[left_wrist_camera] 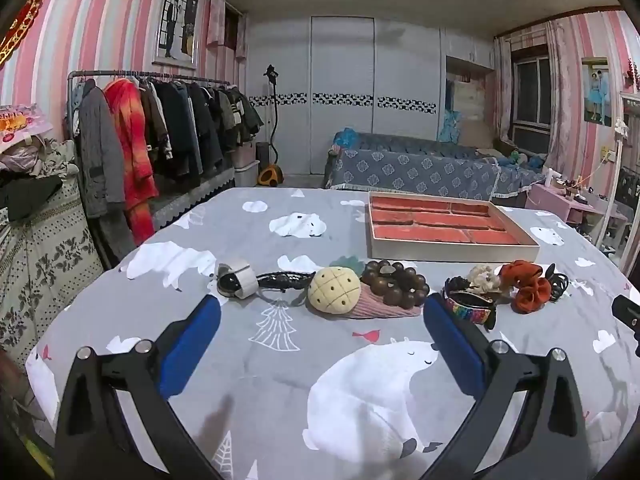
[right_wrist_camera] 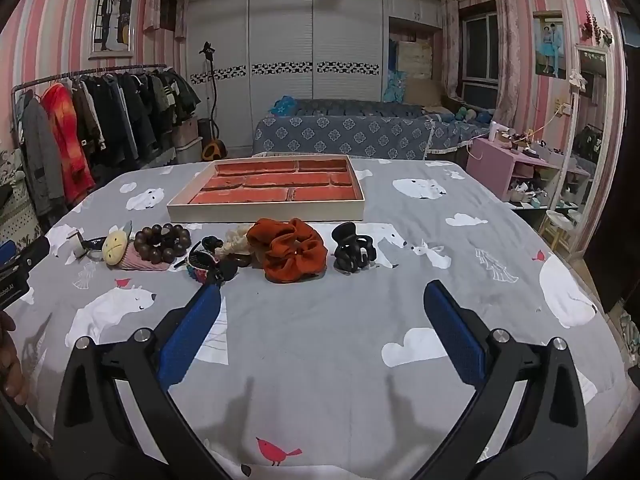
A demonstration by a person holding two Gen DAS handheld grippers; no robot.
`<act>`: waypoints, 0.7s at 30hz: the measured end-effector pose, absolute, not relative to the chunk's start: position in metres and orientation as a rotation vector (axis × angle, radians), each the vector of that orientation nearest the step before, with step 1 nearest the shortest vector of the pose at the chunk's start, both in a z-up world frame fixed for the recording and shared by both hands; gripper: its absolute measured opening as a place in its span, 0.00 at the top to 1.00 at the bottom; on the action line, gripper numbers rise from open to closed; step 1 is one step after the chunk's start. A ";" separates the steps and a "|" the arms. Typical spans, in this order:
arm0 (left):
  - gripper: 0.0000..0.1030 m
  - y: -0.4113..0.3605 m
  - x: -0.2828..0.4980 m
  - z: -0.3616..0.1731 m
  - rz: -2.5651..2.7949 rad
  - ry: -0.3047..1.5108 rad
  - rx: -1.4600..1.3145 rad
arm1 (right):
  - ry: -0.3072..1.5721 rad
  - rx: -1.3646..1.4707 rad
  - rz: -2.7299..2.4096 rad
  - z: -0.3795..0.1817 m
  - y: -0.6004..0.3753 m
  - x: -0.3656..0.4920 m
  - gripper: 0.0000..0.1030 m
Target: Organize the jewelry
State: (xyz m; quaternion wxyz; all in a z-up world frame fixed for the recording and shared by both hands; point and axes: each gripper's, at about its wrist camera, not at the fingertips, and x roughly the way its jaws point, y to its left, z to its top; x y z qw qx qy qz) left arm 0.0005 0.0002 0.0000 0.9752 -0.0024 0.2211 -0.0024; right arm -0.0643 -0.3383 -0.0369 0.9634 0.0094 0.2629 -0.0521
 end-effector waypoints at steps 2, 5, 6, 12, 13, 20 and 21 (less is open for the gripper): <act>0.04 0.001 0.000 0.000 -0.011 0.446 -0.002 | 0.532 0.022 -0.103 -0.037 -0.339 -0.064 0.04; 0.04 0.001 0.000 0.001 -0.026 0.444 0.007 | 0.533 0.018 -0.102 -0.038 -0.338 -0.064 0.04; 0.04 0.001 -0.001 0.002 -0.032 0.442 0.010 | 0.532 0.019 -0.102 -0.037 -0.338 -0.064 0.04; 0.04 0.000 0.002 -0.003 -0.014 0.472 -0.004 | 0.539 0.018 -0.099 -0.038 -0.338 -0.062 0.04; 0.04 0.000 0.002 -0.004 -0.015 0.476 -0.009 | 0.540 0.020 -0.099 -0.038 -0.338 -0.062 0.04; 0.04 -0.009 0.016 -0.012 -0.022 0.494 0.024 | 0.547 0.010 -0.090 -0.039 -0.338 -0.054 0.04; 0.04 -0.010 0.016 -0.012 -0.025 0.493 0.024 | 0.551 0.010 -0.090 -0.040 -0.338 -0.053 0.04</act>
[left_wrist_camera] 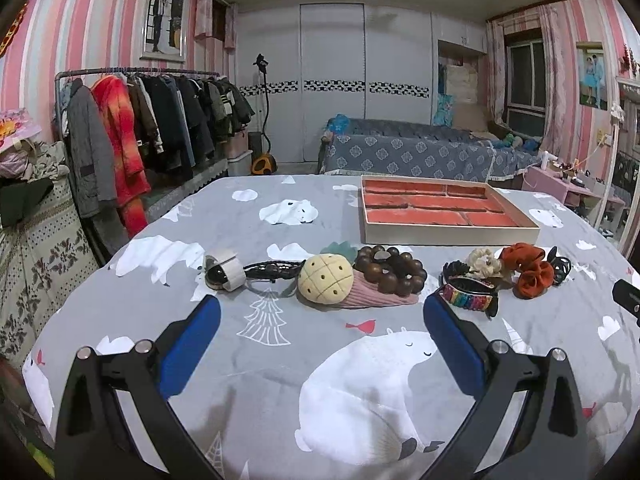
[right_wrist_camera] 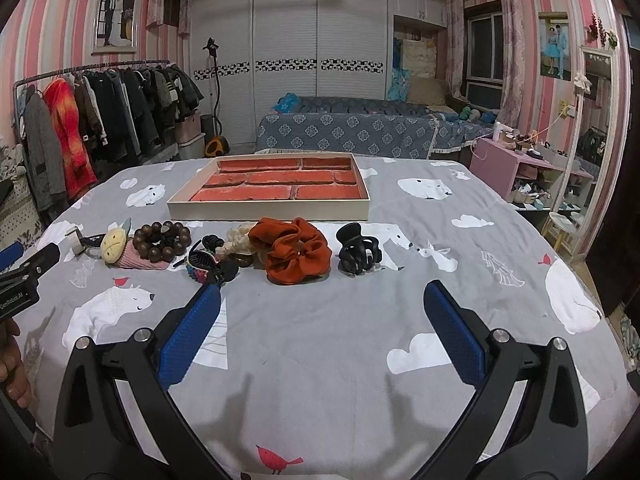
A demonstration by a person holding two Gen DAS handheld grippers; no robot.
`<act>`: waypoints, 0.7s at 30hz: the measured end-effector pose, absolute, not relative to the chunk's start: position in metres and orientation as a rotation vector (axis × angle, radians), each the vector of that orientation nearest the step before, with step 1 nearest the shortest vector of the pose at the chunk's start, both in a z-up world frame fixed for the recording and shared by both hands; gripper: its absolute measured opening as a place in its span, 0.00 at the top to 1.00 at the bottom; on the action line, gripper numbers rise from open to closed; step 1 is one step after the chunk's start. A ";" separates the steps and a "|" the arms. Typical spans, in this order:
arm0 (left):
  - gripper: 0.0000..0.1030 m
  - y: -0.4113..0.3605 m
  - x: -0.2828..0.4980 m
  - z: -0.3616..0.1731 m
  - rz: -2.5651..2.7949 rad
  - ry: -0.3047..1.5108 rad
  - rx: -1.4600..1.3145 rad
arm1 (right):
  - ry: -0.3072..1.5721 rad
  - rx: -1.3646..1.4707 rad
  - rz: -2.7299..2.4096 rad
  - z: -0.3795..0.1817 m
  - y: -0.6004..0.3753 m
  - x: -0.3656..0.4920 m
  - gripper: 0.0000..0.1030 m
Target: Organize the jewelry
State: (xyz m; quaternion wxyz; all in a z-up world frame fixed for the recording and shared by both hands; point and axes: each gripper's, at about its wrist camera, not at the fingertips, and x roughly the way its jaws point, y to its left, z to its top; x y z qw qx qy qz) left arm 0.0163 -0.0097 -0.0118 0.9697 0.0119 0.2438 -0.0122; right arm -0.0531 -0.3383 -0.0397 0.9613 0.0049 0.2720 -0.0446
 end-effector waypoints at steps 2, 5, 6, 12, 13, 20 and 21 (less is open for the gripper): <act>0.04 -0.011 0.018 -0.012 -0.027 0.495 0.025 | 0.554 0.016 -0.091 -0.040 -0.339 -0.054 0.04; 0.04 -0.010 0.019 -0.013 -0.028 0.503 0.025 | 0.553 0.013 -0.089 -0.041 -0.337 -0.052 0.04; 0.04 -0.010 0.019 -0.014 -0.026 0.505 0.026 | 0.552 0.014 -0.088 -0.041 -0.337 -0.052 0.04; 0.04 -0.007 0.019 -0.014 -0.025 0.509 0.022 | 0.555 0.019 -0.089 -0.041 -0.337 -0.052 0.04; 0.04 -0.007 0.019 -0.014 -0.024 0.509 0.022 | 0.556 0.018 -0.090 -0.042 -0.337 -0.051 0.04; 0.04 -0.009 0.016 -0.013 -0.027 0.505 0.028 | 0.551 0.019 -0.089 -0.042 -0.338 -0.052 0.04; 0.04 -0.009 0.015 -0.012 -0.027 0.504 0.029 | 0.548 0.018 -0.089 -0.042 -0.338 -0.052 0.04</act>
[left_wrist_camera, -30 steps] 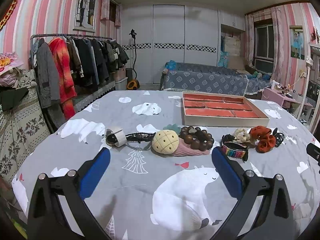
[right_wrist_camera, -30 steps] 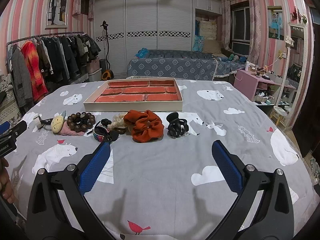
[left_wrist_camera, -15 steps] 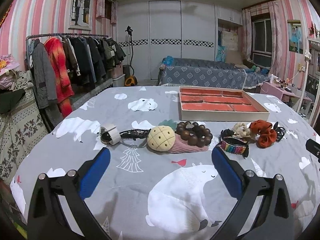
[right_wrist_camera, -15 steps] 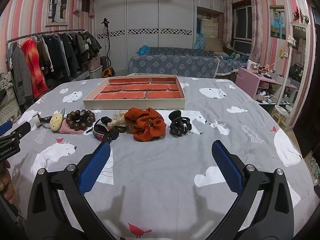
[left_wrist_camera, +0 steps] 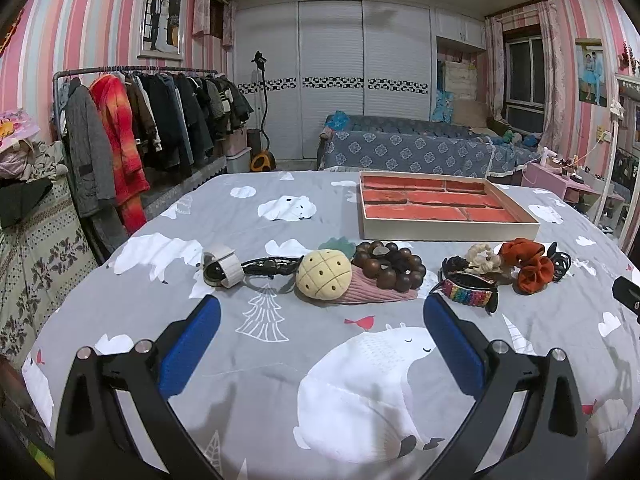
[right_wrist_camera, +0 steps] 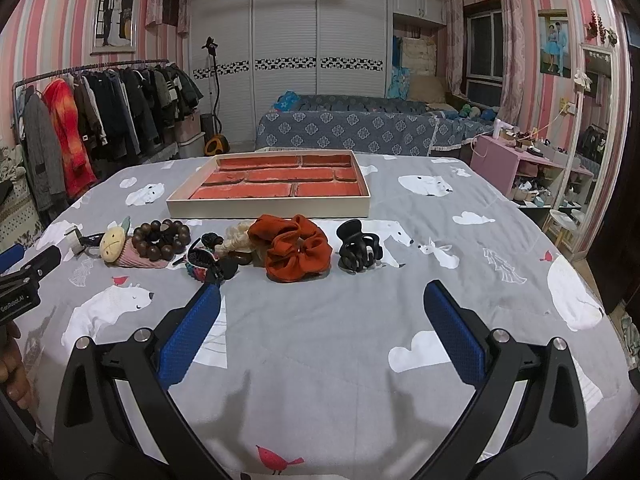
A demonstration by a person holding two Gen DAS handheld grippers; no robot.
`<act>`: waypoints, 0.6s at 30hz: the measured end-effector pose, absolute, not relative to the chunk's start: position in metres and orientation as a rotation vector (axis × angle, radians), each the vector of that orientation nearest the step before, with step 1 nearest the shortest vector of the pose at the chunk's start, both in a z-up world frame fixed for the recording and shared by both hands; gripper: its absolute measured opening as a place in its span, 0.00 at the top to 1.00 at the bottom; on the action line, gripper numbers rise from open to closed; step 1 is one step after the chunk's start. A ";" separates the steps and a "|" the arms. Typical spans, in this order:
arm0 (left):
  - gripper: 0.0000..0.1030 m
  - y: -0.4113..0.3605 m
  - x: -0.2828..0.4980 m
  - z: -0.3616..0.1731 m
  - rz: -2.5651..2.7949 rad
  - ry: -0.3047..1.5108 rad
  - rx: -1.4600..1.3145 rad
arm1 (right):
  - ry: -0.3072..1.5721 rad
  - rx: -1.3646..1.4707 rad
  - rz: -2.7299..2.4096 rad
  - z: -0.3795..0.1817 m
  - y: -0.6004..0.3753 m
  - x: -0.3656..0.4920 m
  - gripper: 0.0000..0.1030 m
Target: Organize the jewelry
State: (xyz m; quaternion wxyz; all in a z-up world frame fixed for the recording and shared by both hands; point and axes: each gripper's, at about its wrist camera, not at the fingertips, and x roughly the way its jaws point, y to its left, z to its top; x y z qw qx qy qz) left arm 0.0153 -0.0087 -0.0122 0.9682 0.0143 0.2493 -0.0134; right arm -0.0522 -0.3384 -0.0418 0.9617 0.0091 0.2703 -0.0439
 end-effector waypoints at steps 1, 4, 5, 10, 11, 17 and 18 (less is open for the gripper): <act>0.04 -0.009 0.014 -0.012 -0.028 0.501 0.027 | 0.545 0.020 -0.090 -0.041 -0.339 -0.053 0.04; 0.04 -0.009 0.010 -0.009 -0.026 0.493 0.029 | 0.540 0.022 -0.091 -0.041 -0.339 -0.056 0.04; 0.04 -0.009 0.009 -0.008 -0.026 0.490 0.028 | 0.537 0.022 -0.091 -0.040 -0.339 -0.058 0.04; 0.04 -0.009 0.004 -0.006 -0.019 0.483 0.030 | 0.529 0.019 -0.083 -0.038 -0.337 -0.064 0.04; 0.04 -0.008 0.003 -0.005 -0.017 0.482 0.028 | 0.524 0.017 -0.083 -0.037 -0.337 -0.065 0.04; 0.04 -0.007 -0.002 -0.003 -0.013 0.475 0.028 | 0.512 0.020 -0.082 -0.035 -0.335 -0.071 0.04; 0.04 -0.007 -0.002 -0.003 -0.014 0.478 0.027 | 0.512 0.020 -0.082 -0.034 -0.335 -0.071 0.04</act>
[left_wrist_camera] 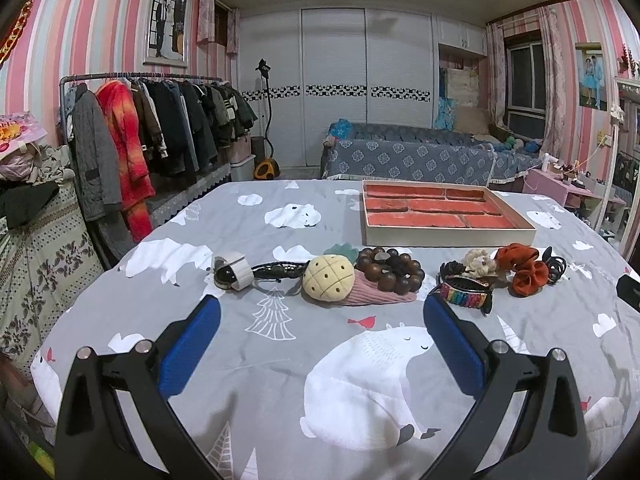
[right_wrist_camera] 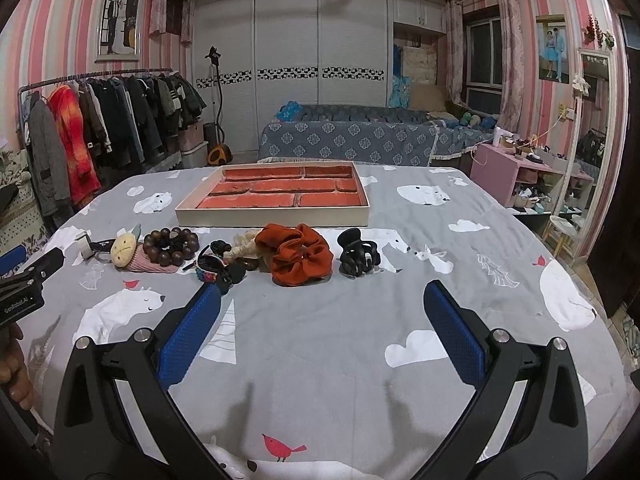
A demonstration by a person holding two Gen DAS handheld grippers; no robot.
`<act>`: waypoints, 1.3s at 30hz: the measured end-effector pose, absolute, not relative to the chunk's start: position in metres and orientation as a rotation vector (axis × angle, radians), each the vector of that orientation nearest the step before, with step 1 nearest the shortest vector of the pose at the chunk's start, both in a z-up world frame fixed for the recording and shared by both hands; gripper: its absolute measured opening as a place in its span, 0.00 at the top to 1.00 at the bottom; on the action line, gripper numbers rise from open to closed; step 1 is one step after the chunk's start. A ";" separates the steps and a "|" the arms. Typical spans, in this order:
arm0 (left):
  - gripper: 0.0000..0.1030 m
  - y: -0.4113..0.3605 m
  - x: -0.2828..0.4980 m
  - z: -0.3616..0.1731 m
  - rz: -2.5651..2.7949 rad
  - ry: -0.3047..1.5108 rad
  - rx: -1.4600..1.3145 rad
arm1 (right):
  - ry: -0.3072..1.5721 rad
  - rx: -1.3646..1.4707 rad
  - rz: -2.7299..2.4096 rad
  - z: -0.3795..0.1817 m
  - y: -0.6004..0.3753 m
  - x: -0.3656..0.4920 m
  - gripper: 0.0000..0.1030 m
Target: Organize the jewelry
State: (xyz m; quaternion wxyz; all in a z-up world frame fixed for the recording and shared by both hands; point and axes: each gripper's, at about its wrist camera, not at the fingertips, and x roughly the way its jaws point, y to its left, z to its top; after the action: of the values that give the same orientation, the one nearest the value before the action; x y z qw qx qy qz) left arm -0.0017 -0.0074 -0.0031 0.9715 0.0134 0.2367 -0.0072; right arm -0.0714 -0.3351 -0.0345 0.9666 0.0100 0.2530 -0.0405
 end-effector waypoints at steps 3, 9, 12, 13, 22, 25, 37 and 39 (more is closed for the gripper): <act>0.04 -0.008 -0.003 -0.004 -0.023 0.485 0.024 | 0.511 0.019 -0.081 -0.034 -0.335 -0.073 0.04; 0.04 -0.009 -0.004 -0.004 -0.025 0.490 0.020 | 0.508 0.019 -0.084 -0.034 -0.333 -0.075 0.04; 0.04 -0.009 -0.005 -0.004 -0.024 0.493 0.019 | 0.508 0.019 -0.082 -0.034 -0.333 -0.075 0.04; 0.04 -0.009 -0.005 -0.004 -0.025 0.493 0.020 | 0.509 0.019 -0.081 -0.035 -0.333 -0.075 0.04; 0.04 -0.012 0.006 -0.013 -0.046 0.532 0.019 | 0.518 0.018 -0.067 -0.036 -0.330 -0.070 0.04; 0.04 -0.014 0.014 -0.018 -0.058 0.554 0.005 | 0.523 0.021 -0.066 -0.038 -0.331 -0.066 0.04; 0.04 -0.014 0.091 -0.056 -0.074 0.748 0.003 | 0.576 0.049 -0.030 -0.051 -0.331 -0.013 0.04; 0.04 -0.011 0.104 -0.062 -0.079 0.781 -0.017 | 0.586 0.047 -0.032 -0.054 -0.331 -0.005 0.04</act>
State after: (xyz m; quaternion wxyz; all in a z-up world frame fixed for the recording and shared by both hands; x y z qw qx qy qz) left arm 0.1036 -0.0111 -0.0622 0.9240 -0.0081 0.3805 -0.0384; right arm -0.0051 -0.3310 -0.0538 0.9570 0.0233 0.2887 -0.0160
